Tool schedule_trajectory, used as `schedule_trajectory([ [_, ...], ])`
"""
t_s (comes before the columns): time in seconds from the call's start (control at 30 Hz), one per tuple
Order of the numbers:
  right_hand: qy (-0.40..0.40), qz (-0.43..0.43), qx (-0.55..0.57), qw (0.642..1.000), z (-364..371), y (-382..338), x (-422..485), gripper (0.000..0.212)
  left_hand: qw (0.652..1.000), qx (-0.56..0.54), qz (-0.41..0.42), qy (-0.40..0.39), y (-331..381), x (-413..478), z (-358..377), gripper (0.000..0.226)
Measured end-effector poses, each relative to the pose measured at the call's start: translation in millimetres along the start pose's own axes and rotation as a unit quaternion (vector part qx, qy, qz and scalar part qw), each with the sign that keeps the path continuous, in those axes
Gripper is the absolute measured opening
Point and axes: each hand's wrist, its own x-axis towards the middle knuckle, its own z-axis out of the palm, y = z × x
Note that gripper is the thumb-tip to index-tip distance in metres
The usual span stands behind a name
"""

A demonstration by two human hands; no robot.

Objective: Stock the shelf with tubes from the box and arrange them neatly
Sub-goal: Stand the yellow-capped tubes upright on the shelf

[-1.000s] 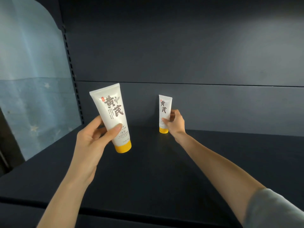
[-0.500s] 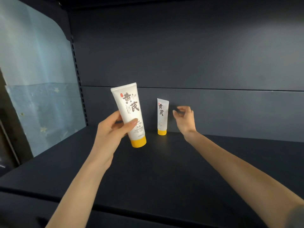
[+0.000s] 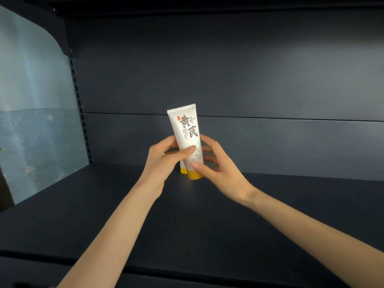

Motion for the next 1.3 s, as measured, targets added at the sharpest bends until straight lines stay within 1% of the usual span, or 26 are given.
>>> schedule_trajectory([
  [0.07,0.005,0.0,-0.003,1.0,-1,-1,-4,0.065,1.0,-0.005,0.003,0.002,-2,1,4,0.035],
  [0.17,0.029,0.006,-0.018,0.999,-5,-1,-8,0.066,1.0,-0.014,0.007,-0.006,-4,1,10,0.029],
  [0.33,0.041,0.04,0.02,0.998,-10,1,-13,0.052,0.999,-0.017,0.022,-0.032,-7,-1,16,0.027],
  [0.43,0.038,0.059,0.017,0.997,-16,4,-15,0.05,0.998,-0.016,0.025,-0.047,-8,-3,19,0.028],
  [0.5,0.031,0.069,0.0,0.997,-20,8,-17,0.049,0.998,0.018,0.029,-0.052,-10,-5,17,0.031],
  [0.57,0.031,0.082,-0.017,0.996,-24,14,-18,0.046,0.993,0.105,0.04,-0.044,-13,-7,10,0.041],
  [0.63,0.04,0.1,-0.034,0.994,-30,21,-17,0.043,0.969,0.242,0.046,-0.033,-19,-11,-1,0.055],
  [0.67,0.048,0.108,-0.042,0.992,-34,25,-16,0.043,0.943,0.327,0.048,-0.032,-21,-14,-8,0.061],
  [0.73,0.068,0.127,-0.058,0.988,-43,33,-9,0.042,0.875,0.479,0.05,-0.044,-27,-20,-22,0.065],
  [0.8,0.087,0.149,-0.072,0.982,-50,44,1,0.043,0.825,0.561,0.033,-0.069,-33,-27,-35,0.065],
  [0.9,0.12,0.178,-0.083,0.973,-55,64,18,0.047,0.78,0.619,-0.004,-0.093,-42,-40,-48,0.066],
  [1.0,0.149,0.205,-0.094,0.963,-53,83,33,0.048,0.753,0.651,-0.013,-0.1,-46,-53,-55,0.073],
  [1.1,0.167,0.229,-0.119,0.951,-45,98,47,0.05,0.737,0.669,-0.012,-0.101,-47,-62,-62,0.079],
  [1.23,0.179,0.252,-0.155,0.938,-28,116,64,0.054,0.737,0.669,-0.03,-0.09,-48,-68,-73,0.074],
  [1.3,0.193,0.262,-0.162,0.932,-20,124,70,0.054,0.745,0.661,-0.038,-0.082,-49,-70,-77,0.073],
])
